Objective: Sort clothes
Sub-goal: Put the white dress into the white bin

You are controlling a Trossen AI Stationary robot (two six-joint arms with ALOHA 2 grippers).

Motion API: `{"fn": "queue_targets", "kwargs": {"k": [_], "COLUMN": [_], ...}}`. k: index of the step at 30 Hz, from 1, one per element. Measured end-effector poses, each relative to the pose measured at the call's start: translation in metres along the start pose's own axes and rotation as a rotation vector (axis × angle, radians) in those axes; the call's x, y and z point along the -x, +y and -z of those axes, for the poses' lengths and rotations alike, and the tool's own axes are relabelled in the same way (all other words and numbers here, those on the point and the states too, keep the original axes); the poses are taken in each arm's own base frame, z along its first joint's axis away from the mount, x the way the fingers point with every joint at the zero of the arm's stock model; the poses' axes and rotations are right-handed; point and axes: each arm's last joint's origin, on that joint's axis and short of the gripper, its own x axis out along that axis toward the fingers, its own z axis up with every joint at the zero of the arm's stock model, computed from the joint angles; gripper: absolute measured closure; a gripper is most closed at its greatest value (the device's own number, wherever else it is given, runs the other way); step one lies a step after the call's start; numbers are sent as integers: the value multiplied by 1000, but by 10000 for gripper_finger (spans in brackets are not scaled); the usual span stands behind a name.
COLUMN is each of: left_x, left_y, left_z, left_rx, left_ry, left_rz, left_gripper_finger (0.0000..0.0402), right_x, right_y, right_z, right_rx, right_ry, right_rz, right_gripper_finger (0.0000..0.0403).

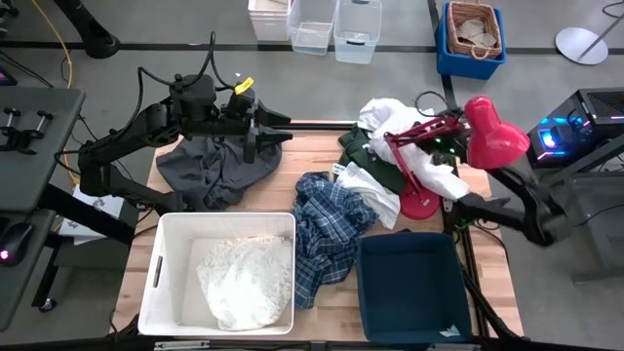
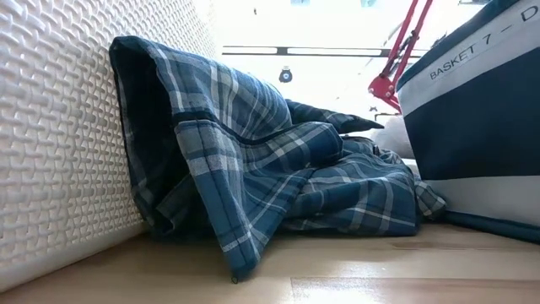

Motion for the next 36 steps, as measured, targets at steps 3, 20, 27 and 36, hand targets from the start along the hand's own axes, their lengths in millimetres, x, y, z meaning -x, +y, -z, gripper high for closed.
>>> {"fn": "queue_targets", "kwargs": {"k": [3,20,27,36], "left_x": [0,0,0,0], "left_y": [0,-2,-2,-2], "left_z": [0,-8,-9,-9], "left_rx": [0,-12,-14,-46], "left_ry": [0,-79,-88,-104], "left_rz": [0,22,25,-7], "left_gripper_finger": [154,154,154,154], "right_x": [42,233,279,358], "right_y": [-1,-33,-29,-24], "right_z": [6,47,51,74], "right_rx": [-11,-77,-41,163], "right_ry": [-105,-566,-692,-748], "right_rz": [-52,-141,-242,-657], "right_gripper_finger": [400,402,402,403]}}
